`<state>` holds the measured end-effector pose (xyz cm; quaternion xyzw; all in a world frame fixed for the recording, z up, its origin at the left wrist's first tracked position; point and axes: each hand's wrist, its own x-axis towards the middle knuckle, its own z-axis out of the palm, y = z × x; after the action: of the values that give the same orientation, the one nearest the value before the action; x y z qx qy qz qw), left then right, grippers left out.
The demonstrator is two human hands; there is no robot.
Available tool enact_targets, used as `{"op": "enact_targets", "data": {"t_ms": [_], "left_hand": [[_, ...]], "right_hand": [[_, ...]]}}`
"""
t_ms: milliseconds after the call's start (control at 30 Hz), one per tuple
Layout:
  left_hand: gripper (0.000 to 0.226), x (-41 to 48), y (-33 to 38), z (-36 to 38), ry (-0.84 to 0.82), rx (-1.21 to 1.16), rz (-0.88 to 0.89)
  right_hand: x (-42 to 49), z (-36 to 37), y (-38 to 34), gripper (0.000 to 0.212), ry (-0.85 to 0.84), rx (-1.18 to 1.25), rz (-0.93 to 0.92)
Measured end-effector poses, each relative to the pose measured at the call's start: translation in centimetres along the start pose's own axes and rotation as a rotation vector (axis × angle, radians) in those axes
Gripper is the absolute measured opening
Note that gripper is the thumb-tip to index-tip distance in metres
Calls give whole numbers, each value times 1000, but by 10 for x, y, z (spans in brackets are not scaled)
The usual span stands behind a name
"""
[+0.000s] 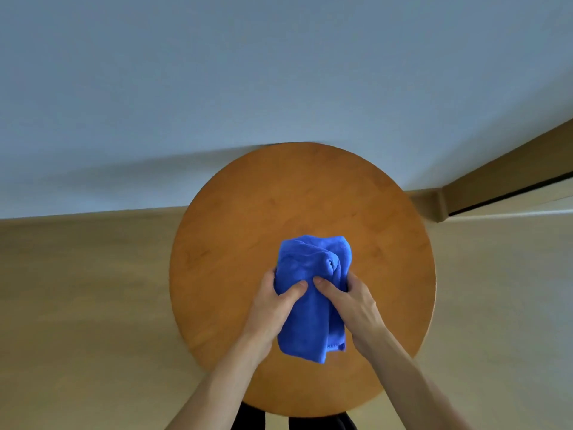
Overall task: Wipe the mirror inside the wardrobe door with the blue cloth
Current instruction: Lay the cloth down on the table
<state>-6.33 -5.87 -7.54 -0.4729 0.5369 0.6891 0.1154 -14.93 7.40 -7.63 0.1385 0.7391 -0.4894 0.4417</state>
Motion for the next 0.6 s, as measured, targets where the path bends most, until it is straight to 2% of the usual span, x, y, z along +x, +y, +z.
{"op": "enact_targets", "data": {"t_ms": [167, 267, 367, 467, 533, 600], "left_hand": [[29, 14, -13, 20, 84, -39, 1], [29, 22, -21, 23, 110, -11, 50], [32, 26, -26, 26, 108, 36, 133], [24, 28, -27, 30, 69, 38, 174], [25, 29, -24, 32, 40, 22, 167], [29, 31, -24, 30, -1, -6, 155]], "right_hand": [[29, -15, 4, 36, -18, -124, -2], [44, -17, 3, 47, -18, -180, 3], [56, -18, 3, 49, -35, -168, 5], [60, -14, 3, 48, -134, -114, -2], [60, -11, 6, 50, -215, -83, 21], [60, -8, 9, 42, -326, 42, 50]]}}
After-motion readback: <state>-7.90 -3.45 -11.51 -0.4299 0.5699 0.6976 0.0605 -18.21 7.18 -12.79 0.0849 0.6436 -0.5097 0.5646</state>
